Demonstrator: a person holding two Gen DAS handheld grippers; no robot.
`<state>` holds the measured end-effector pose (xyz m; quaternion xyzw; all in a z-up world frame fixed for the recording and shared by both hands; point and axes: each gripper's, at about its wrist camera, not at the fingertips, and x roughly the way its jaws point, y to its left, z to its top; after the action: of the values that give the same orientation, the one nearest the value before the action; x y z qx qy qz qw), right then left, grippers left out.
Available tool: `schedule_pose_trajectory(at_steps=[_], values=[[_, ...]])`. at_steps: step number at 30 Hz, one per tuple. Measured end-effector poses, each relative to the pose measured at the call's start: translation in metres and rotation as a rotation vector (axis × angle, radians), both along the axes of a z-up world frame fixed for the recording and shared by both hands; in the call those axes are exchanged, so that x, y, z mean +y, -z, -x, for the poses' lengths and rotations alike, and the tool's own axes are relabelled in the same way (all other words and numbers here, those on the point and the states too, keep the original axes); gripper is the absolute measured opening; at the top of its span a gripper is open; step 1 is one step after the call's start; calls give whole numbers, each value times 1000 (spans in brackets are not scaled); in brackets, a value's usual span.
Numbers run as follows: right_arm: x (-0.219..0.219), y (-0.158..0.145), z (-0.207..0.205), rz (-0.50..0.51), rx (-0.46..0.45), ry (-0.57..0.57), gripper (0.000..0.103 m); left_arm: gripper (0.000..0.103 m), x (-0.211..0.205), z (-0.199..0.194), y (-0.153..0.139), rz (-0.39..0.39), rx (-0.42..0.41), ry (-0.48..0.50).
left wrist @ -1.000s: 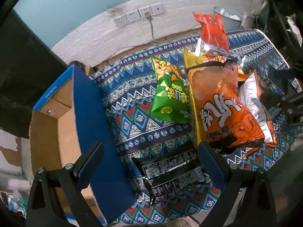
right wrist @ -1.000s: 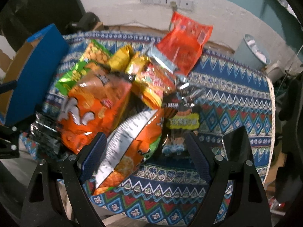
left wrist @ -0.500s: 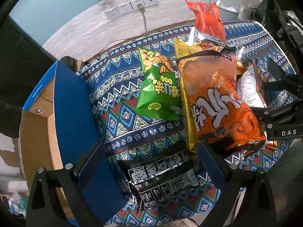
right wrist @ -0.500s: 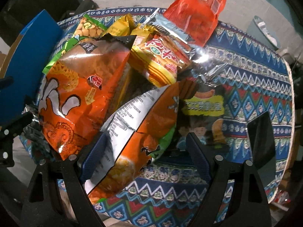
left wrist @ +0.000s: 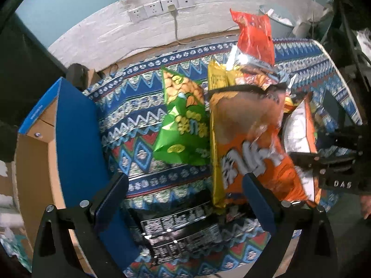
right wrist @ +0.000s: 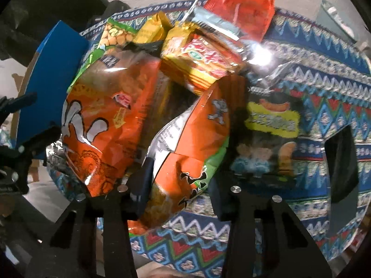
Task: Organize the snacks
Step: 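Grasp the orange cartoon chip bag with the right tool while the left tool grasps an orange chip bag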
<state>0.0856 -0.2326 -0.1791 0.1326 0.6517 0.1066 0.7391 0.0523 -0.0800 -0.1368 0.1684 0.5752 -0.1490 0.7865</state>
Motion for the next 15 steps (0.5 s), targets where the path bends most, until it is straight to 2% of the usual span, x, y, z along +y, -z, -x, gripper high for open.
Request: schedule_pose_trajectory(at_steps=[7,15], values=[[-10,-12,16,95,-60,-44,39,99,-24,-11,0,95,76,-47],[-28,-17,25,81,-88,-16,38,99,-60,-14,19,30,104,-24]])
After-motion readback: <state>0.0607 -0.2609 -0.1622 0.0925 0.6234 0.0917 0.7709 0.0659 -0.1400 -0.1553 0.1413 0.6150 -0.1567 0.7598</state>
